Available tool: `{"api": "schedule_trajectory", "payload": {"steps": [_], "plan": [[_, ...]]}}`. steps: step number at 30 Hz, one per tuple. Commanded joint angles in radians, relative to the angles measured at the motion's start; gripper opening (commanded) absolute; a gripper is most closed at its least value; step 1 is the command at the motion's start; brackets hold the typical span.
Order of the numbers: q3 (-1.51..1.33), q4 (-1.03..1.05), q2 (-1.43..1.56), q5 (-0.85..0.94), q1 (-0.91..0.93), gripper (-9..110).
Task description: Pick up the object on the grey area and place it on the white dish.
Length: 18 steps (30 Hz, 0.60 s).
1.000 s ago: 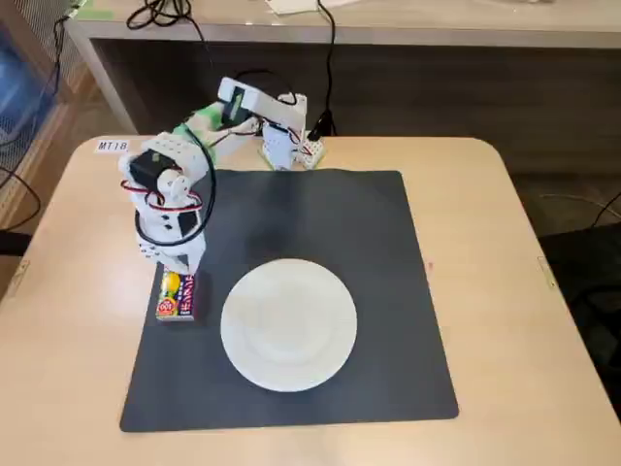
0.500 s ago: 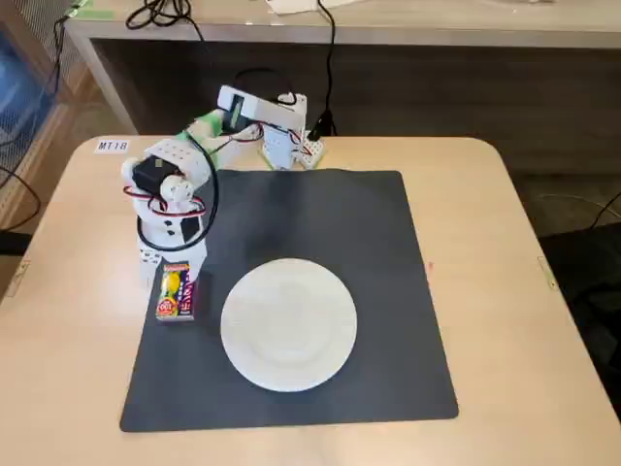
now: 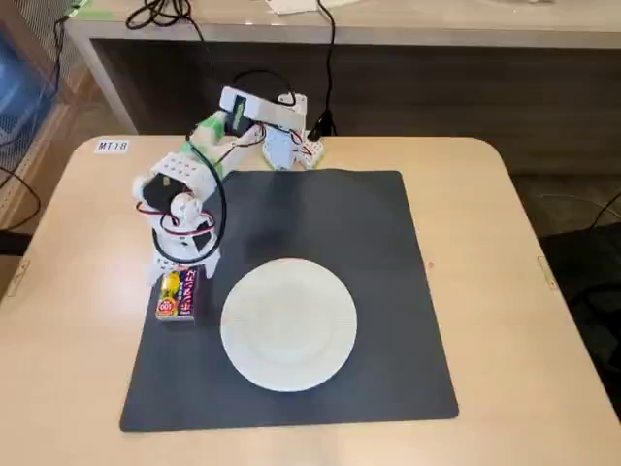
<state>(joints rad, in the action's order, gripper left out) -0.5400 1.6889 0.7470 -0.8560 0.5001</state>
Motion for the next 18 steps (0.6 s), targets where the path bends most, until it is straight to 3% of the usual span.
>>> {"api": "schedule_trajectory", "payload": {"steps": [1, 18], "plan": [[0.002, 0.012, 0.077, 0.008, 0.017, 39], [-0.009, 0.012, 0.026, 0.000, 0.040, 36]]}}
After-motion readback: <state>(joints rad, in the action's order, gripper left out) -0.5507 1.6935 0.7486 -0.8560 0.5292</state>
